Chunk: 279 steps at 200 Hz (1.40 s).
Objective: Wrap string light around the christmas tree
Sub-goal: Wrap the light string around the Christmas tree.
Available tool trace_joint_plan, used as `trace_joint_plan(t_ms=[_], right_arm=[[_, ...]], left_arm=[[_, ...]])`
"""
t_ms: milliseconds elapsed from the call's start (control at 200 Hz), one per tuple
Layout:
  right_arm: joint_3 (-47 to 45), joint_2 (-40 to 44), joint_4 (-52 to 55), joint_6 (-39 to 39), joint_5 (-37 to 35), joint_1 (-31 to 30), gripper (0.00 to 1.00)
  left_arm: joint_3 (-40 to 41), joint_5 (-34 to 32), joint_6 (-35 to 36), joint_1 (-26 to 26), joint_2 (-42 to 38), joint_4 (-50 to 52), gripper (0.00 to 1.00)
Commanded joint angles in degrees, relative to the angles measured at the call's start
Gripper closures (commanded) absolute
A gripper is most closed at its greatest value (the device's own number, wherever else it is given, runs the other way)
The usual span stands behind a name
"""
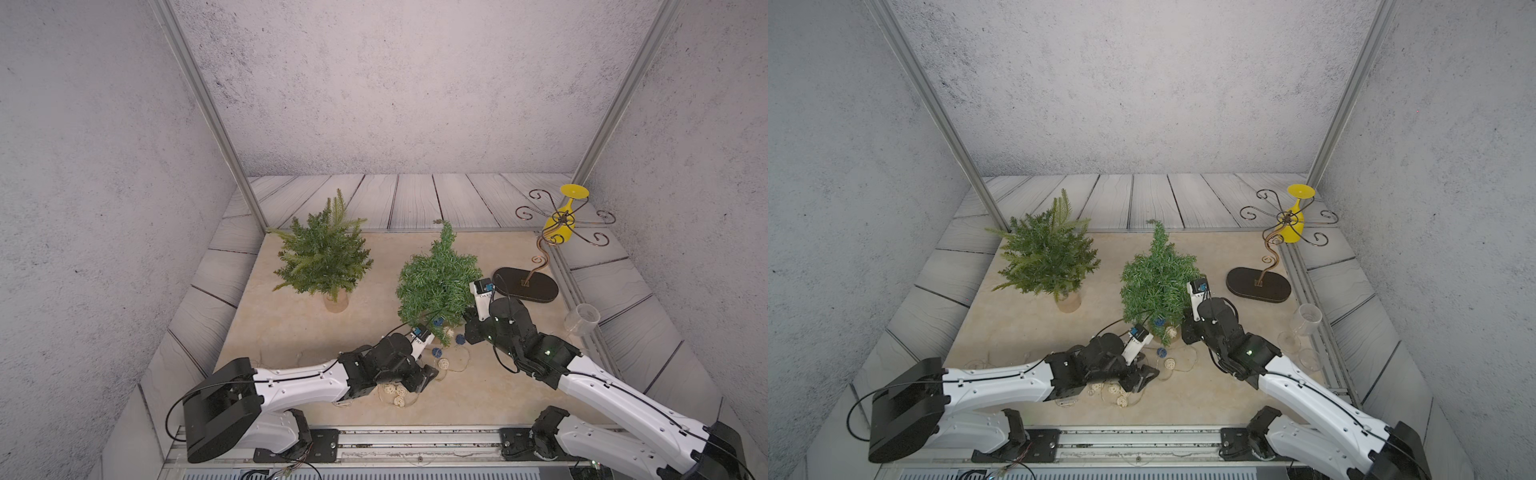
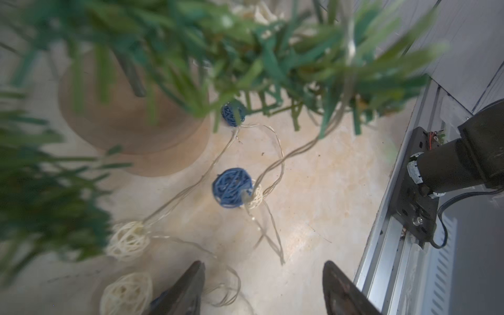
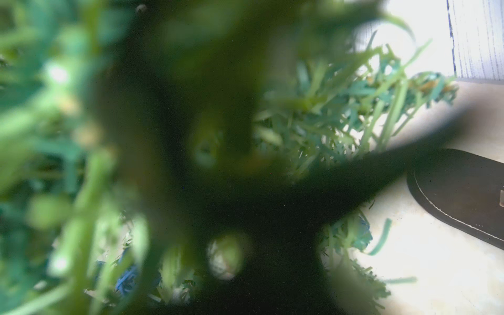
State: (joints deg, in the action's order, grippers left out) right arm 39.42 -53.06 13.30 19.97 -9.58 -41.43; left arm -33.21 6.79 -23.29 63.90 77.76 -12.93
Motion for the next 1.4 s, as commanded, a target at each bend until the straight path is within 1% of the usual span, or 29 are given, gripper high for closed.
trace_joint_plan(t_ms=[0, 45, 85, 175, 190, 220, 235, 265, 295, 355, 435, 495, 580, 676, 726, 786, 846, 906, 1021, 1056, 1076, 1166, 1201, 1296, 1391], right_arm=[[-1.03, 1.85, 0.97, 0.31, -0.2, 0.12, 1.0], [-0.97, 2.07, 0.98, 0.26, 0.13, 0.09, 1.0], [-0.99, 2.17, 1.02, 0.33, 0.41, 0.08, 1.0], [-1.3, 2.19, 0.19, 0.41, 0.8, 0.07, 1.0], [-1.32, 2.13, 0.11, 0.42, 0.8, 0.09, 1.0], [-1.41, 2.08, -0.09, 0.35, 0.88, 0.12, 1.0], [-1.42, 2.08, -0.1, 0.36, 0.82, 0.12, 1.0], [-1.29, 1.93, -0.01, 0.48, 0.89, 0.13, 1.0], [-1.33, 1.91, 0.1, 0.43, 1.0, 0.09, 1.0], [-1.52, 2.08, 0.02, 0.76, 1.19, 0.07, 0.99], [-2.04, 2.75, -0.24, 1.12, 1.24, 0.1, 0.94], [-2.42, 3.42, -0.19, 1.53, 1.07, 0.04, 0.85], [-2.9, 4.35, -0.04, 1.87, 1.4, 0.1, 0.77], [-3.6, 4.91, 0.04, 2.48, 2.41, 0.06, 0.6], [-4.53, 5.73, 0.14, 2.84, 3.21, 0.08, 0.51], [-6.32, 7.6, 0.01, 3.77, 3.52, 0.11, 0.45], [-8.06, 10.51, -0.29, 4.36, 3.56, 0.12, 0.37], [-8.73, 13.68, 0.94, 4.78, 3.23, 0.09, 0.32], [-8.65, 19.53, 5.47, 5.64, 2.16, 0.07, 0.27], [-9.09, 21.44, 6.47, 6.31, 2.16, 0.08, 0.25], [-9.41, 22.43, 6.92, 6.7, 2.56, 0.08, 0.21], [-11.45, 25.37, 6.34, 8.66, 7.74, -0.05, 0.2], [-12.33, 25.92, 5.8, 9.26, 10.1, -0.03, 0.18], [-15.44, 27.3, 2.86, 10.23, 14.58, -0.26, 0.16], [-18.74, 29.28, -1.06, 10.65, 18.38, -0.64, 0.15]], left_arm=[[0.4, -0.71, -2.23, 1.23, 4.22, -9.83, 0.32], [0.04, -0.9, -2.22, 1.64, 6.26, -10.19, 0.33], [-0.18, -1.57, -2.2, 1.75, 7.49, -10.37, 0.36], [0.31, -2.9, -2.79, 2.81, 8.87, -12.24, 0.49], [0.26, -3.3, -2.77, 3.18, 9.08, -12.21, 0.53], [0.26, -4.05, -2.53, 3.62, 9.31, -12.3, 0.61], [0.33, -4.39, -2.47, 3.75, 9.23, -12.36, 0.68], [0.63, -5.19, -2.46, 3.78, 8.83, -12.3, 0.83], [0.99, -5.64, -2.42, 3.78, 7.98, -12.19, 1.0], [1.42, -5.72, -2.11, 3.85, 5.12, -11.1, 1.0], [1.59, -3.71, -1.93, 3.81, 0.23, -9.7, 1.0], [0.39, -2.16, -1.76, 3.83, -3.01, -6.46, 1.0], [-1.1, 0.15, -1.63, 3.78, -5.79, -3.45, 1.0], [-2.13, 3.52, -1.44, 3.85, -7.43, -3.07, 1.0], [-2.9, 2.06, -1.28, 3.81, -8.99, -0.94, 1.0], [-3.56, 0.1, -0.25, 3.82, -11.01, 0.91, 1.0], [-4.07, 0.43, 0.09, 3.79, -12.7, 1.06, 1.0], [-5.07, 1.62, 0.39, 3.85, -13.78, 1.46, 1.0], [-7.38, -0.28, 1.63, 3.72, -14.27, 3.6, 1.0], [-8.1, -1.11, 1.99, 3.69, -14.79, 4.8, 1.0], [-8.26, -1.25, 1.89, 3.72, -15.18, 4.75, 1.0], [-9.17, 0.86, 1.8, 3.71, -16.06, 3.35, 1.0], [-10.14, 1.13, 1.96, 3.7, -15.91, 3.6, 1.0], [-13.56, -2.3, 3.68, 3.7, -15.02, 7.12, 1.0], [-16.0, -2.9, 4.48, 3.28, -14.54, 8.62, 1.0]])
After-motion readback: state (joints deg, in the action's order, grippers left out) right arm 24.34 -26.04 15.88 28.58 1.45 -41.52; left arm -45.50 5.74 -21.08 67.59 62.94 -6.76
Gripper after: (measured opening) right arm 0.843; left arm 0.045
